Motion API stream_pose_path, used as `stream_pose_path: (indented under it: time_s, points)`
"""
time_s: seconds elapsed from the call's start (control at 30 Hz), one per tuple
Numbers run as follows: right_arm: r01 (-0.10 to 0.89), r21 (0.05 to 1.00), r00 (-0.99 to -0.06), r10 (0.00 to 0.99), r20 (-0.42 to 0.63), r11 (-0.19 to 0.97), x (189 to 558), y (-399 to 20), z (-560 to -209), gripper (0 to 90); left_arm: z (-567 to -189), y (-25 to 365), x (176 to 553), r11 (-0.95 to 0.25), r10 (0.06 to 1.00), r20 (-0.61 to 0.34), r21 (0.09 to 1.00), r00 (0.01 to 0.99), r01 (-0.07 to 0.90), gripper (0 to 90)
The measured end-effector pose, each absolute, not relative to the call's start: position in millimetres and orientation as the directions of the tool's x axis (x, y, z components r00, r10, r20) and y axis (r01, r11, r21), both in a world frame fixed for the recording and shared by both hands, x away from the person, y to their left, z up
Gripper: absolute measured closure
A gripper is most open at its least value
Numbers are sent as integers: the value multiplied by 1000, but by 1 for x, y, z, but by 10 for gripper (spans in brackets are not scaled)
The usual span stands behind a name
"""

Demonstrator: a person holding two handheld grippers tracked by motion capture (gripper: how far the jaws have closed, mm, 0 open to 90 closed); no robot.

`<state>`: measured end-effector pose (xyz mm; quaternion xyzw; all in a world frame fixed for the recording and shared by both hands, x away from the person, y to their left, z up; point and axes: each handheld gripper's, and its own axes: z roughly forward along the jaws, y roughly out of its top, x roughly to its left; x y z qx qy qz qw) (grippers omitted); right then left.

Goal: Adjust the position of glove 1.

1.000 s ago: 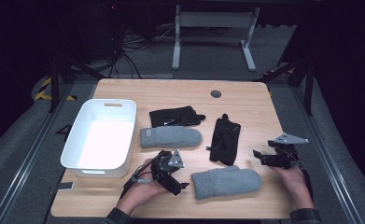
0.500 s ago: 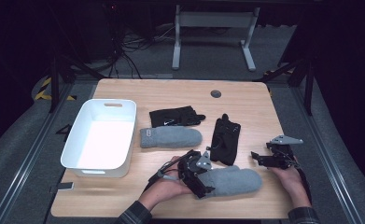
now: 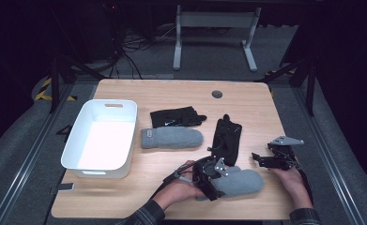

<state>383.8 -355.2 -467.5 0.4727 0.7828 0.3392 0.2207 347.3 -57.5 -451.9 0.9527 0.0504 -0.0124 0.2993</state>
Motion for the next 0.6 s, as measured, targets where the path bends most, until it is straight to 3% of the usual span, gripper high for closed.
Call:
stream_pose_path:
  time_s: [0.43, 0.6]
  points:
    - [591, 738, -456, 890, -25, 324, 384, -355, -467, 157, -451, -10, 337, -810, 197, -49, 555, 979, 190, 175]
    - [590, 739, -455, 890, -27, 324, 383, -355, -468, 157, -440, 3, 341, -775, 219, -74, 592, 973, 220, 157]
